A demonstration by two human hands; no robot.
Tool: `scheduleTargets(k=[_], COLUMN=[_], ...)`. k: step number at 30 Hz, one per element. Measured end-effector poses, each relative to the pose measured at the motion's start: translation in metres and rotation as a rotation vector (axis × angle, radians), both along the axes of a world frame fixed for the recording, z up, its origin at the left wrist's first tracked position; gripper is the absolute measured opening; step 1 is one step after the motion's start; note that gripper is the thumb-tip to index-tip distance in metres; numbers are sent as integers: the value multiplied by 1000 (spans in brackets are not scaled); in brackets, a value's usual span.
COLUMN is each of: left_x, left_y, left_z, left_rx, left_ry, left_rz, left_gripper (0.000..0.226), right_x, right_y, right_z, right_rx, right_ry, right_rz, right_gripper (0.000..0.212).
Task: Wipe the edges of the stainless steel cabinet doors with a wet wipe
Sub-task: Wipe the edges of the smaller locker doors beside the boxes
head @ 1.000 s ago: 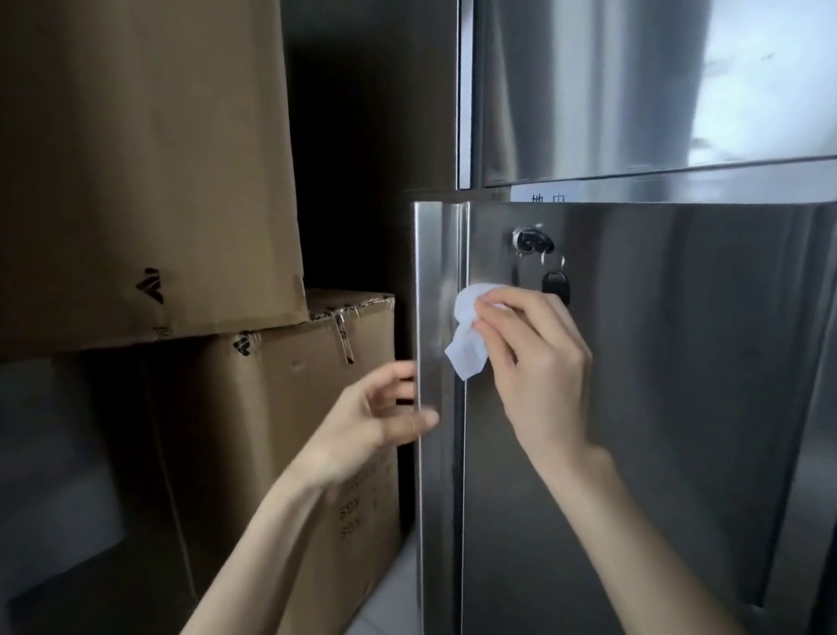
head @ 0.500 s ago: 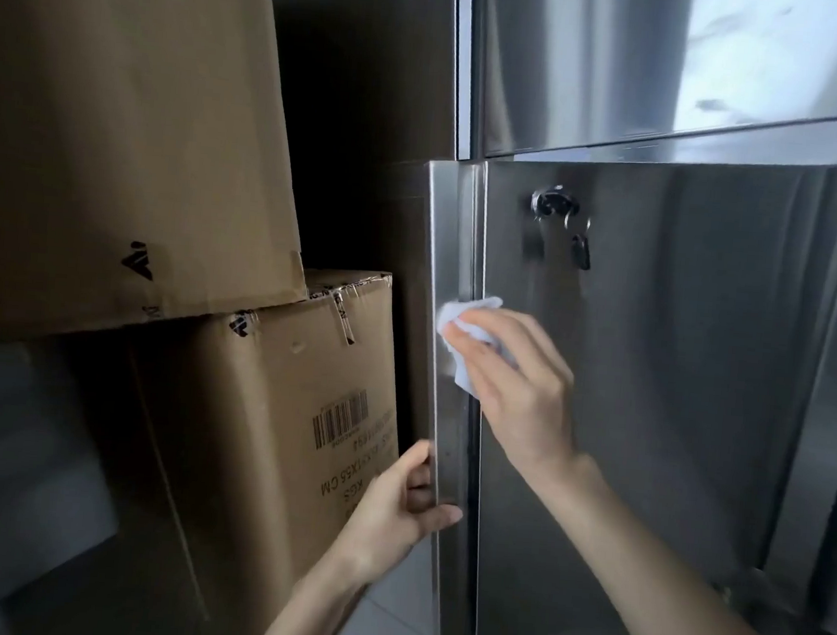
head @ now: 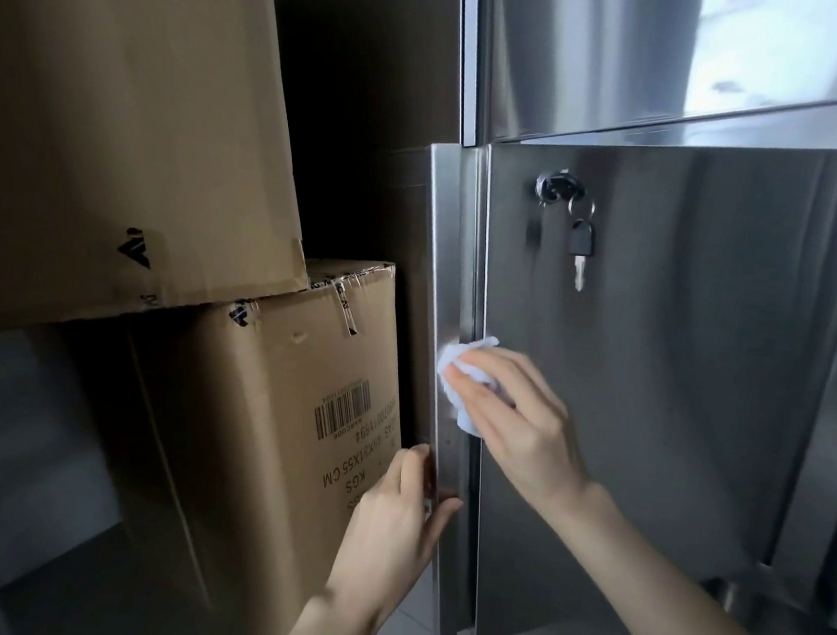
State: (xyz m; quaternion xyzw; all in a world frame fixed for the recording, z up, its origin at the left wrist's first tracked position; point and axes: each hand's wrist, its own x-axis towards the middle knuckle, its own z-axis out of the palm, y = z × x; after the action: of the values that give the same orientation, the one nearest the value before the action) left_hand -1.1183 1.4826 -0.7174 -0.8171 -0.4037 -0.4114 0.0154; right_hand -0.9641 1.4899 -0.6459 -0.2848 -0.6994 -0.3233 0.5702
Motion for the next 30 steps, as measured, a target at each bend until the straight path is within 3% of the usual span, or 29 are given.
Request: scheduleTargets(k=[2, 6, 9, 12, 15, 22, 28, 30], left_x=[-1, -2, -4, -4, -4, -6, -3, -2], left_y=[5, 10, 11, 11, 12, 4, 3, 3], left_z=[2, 3, 2, 4, 4, -2, 4, 5], left_rx=[-56, -87, -79, -99, -134, -156, -172, -173], left_ry=[32, 31, 60, 62, 41, 38, -7, -3], left_rz=[32, 21, 27, 21, 4, -39, -25, -24], left_gripper=[46, 46, 47, 46, 44, 52, 47, 47], right_x=[1, -10, -12, -2, 1, -25, -27, -27], right_y=[7, 20, 15, 2, 4, 0, -10, -10], right_z=[21, 69, 31, -18, -2, 122, 72, 83], right_rx=[30, 129, 61, 21, 46, 187, 77, -4], right_ry=[-61, 50, 106, -42, -98, 209, 214, 253], right_rz=[-26, -66, -37, -82, -91, -89, -69, -3], right_gripper=[14, 15, 14, 17, 15, 17, 15, 19])
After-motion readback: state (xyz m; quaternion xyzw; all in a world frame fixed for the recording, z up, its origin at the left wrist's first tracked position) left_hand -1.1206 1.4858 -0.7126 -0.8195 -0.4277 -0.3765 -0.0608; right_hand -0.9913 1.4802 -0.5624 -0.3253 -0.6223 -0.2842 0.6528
